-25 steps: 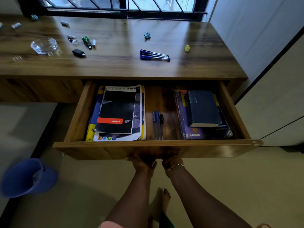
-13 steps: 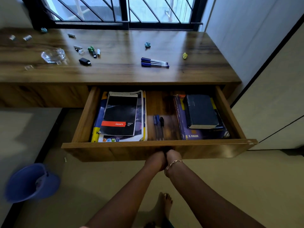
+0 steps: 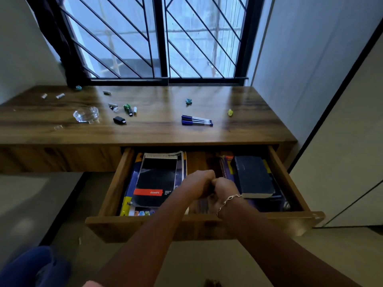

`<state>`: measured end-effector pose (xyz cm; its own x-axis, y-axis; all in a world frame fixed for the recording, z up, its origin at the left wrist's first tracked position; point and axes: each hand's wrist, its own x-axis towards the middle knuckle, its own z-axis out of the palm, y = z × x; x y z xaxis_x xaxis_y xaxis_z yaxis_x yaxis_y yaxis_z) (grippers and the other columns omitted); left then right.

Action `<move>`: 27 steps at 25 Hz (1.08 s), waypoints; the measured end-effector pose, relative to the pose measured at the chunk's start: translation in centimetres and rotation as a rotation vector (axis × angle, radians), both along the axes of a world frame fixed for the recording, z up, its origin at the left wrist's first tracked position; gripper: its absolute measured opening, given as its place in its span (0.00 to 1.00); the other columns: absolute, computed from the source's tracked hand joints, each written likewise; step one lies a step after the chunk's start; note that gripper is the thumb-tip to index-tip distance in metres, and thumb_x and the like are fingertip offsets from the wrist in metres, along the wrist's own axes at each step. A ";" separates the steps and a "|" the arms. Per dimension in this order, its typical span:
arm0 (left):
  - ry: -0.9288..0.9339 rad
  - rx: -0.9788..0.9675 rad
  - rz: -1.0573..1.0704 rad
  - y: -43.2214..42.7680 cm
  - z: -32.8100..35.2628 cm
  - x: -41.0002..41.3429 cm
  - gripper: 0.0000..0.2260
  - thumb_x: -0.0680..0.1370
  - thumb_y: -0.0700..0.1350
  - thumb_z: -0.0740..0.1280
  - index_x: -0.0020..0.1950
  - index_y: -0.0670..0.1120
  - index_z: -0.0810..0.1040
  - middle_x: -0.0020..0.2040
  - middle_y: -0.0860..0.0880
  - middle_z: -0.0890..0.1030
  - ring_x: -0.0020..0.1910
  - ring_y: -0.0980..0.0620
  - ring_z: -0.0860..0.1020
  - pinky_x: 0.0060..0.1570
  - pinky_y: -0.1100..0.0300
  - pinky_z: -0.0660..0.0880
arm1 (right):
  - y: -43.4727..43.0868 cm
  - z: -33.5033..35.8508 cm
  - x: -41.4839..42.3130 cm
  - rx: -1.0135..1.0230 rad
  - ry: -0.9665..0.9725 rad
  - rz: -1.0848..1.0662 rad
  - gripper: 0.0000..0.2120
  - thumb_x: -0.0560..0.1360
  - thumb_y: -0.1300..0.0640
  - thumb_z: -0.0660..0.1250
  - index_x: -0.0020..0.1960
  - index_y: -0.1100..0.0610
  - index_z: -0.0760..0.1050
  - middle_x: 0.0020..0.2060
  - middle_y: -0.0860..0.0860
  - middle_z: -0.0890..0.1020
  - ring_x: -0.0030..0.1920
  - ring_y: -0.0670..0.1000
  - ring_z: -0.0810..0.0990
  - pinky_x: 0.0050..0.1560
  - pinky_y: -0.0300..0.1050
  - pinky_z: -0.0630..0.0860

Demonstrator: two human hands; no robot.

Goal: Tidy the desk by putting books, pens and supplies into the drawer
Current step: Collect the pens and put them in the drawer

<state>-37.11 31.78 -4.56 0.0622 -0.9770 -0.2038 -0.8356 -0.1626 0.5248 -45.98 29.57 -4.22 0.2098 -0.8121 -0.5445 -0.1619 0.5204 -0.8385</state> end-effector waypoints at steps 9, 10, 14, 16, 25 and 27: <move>-0.224 -0.150 0.166 -10.1 1.9 5.7 0.17 0.80 0.44 0.58 0.70 0.46 0.64 0.67 0.43 0.71 0.65 0.44 0.69 0.68 0.49 0.61 | -13.2 0.2 4.7 -0.235 0.015 0.143 0.16 0.77 0.68 0.57 0.65 0.65 0.68 0.50 0.58 0.75 0.50 0.54 0.74 0.42 0.38 0.70; -0.201 -0.155 0.208 -11.2 1.8 6.5 0.18 0.81 0.44 0.58 0.71 0.46 0.64 0.68 0.43 0.70 0.66 0.43 0.68 0.67 0.50 0.62 | -15.1 -0.2 5.0 -0.316 0.082 0.192 0.17 0.77 0.67 0.58 0.66 0.65 0.68 0.53 0.58 0.75 0.53 0.55 0.74 0.46 0.38 0.71; -0.143 -0.141 0.315 -14.4 0.7 9.1 0.20 0.80 0.46 0.58 0.73 0.46 0.62 0.69 0.42 0.70 0.68 0.44 0.68 0.67 0.50 0.64 | -21.7 -0.7 6.3 -0.663 0.371 0.392 0.15 0.76 0.65 0.62 0.61 0.65 0.73 0.58 0.61 0.78 0.60 0.58 0.76 0.59 0.45 0.70; -0.134 -0.115 0.371 -15.8 -0.1 10.4 0.22 0.80 0.47 0.58 0.74 0.46 0.60 0.69 0.41 0.69 0.69 0.42 0.67 0.68 0.50 0.62 | -24.5 -0.6 7.1 -0.786 0.527 0.501 0.13 0.76 0.63 0.62 0.59 0.63 0.75 0.56 0.61 0.79 0.58 0.59 0.77 0.55 0.45 0.70; -0.189 -0.116 0.370 -21.4 -1.6 15.0 0.30 0.78 0.50 0.63 0.76 0.43 0.54 0.77 0.43 0.55 0.74 0.43 0.58 0.71 0.52 0.57 | -30.4 -1.6 12.3 -1.106 0.882 0.829 0.21 0.75 0.58 0.63 0.66 0.61 0.65 0.63 0.59 0.72 0.61 0.61 0.72 0.57 0.48 0.70; -0.204 -0.125 0.356 -23.0 -2.0 15.8 0.33 0.76 0.52 0.65 0.75 0.43 0.54 0.76 0.44 0.56 0.73 0.43 0.60 0.69 0.51 0.61 | -31.1 -2.5 13.2 -1.112 0.926 0.866 0.25 0.75 0.56 0.63 0.69 0.61 0.61 0.65 0.59 0.69 0.63 0.60 0.70 0.59 0.48 0.68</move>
<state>-21.30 8.77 -6.61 0.4269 -0.9037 -0.0336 -0.8275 -0.4054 0.3884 -32.78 -1.50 -6.76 0.7283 -0.6851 -0.0144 -0.6762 -0.7151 -0.1772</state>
